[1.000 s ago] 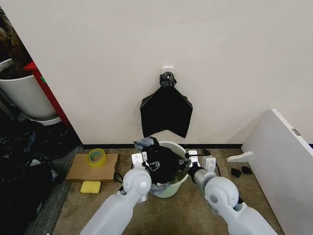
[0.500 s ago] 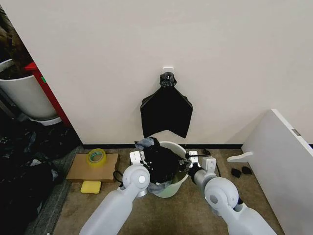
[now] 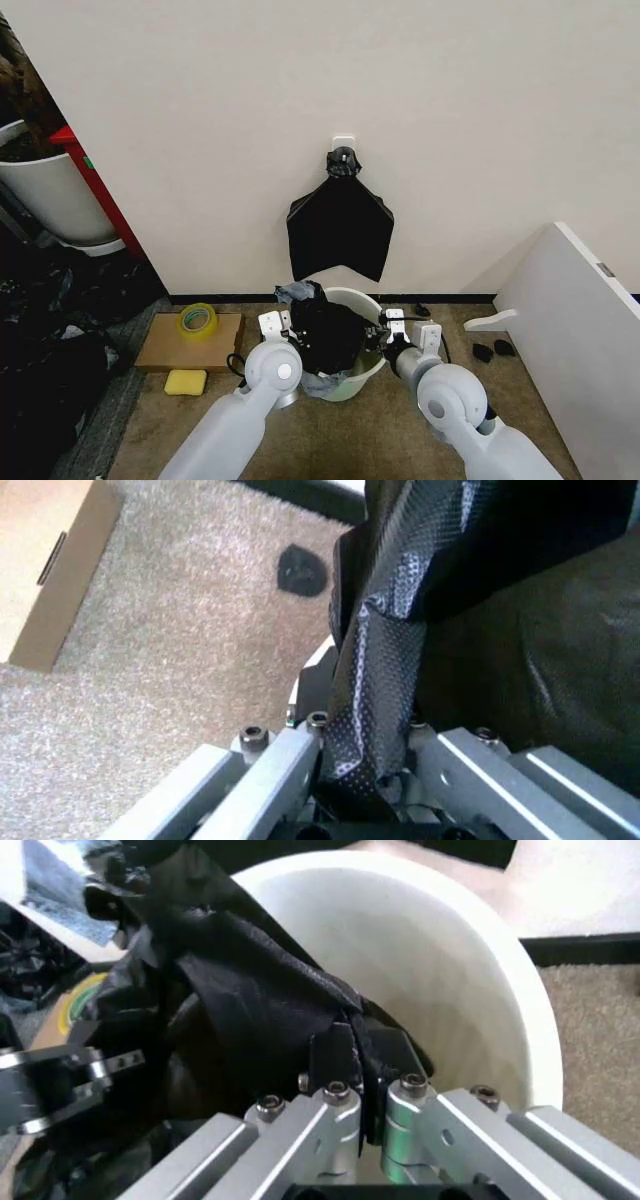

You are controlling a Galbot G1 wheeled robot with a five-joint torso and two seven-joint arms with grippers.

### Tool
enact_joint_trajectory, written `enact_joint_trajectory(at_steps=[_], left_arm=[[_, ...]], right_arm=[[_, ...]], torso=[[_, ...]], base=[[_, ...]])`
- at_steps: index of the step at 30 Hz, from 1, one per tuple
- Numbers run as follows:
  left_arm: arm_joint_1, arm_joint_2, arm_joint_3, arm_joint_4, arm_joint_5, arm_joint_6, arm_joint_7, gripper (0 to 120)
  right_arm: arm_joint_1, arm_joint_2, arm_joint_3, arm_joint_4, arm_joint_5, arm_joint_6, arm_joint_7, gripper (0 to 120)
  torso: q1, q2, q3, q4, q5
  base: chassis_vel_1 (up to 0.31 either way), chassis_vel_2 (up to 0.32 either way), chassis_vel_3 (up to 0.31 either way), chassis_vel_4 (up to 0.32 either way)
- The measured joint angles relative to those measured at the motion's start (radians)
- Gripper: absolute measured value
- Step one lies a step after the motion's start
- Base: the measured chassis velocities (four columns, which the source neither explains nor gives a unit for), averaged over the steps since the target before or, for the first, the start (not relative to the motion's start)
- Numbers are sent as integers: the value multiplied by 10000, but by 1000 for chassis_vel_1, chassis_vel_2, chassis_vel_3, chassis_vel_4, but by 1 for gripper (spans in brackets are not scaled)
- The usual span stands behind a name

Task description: Place the garbage bag over the trash bin.

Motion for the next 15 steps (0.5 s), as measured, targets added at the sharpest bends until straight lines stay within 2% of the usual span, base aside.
enact_joint_trajectory(at_steps=[9, 15], left_arm=[[667, 625, -503, -1562, -391, -67, -144, 0], [1181, 760, -794, -2111, -352, -60, -139, 0]], right_arm=[[159, -343, 165, 620, 573, -56, 155, 0], [26, -487, 242, 1278, 885, -168, 280, 0]], torso=[[0, 0, -1, 3, 1], [-1, 0, -2, 2, 0]], base=[[0, 0, 0, 0], [0, 0, 0, 0]])
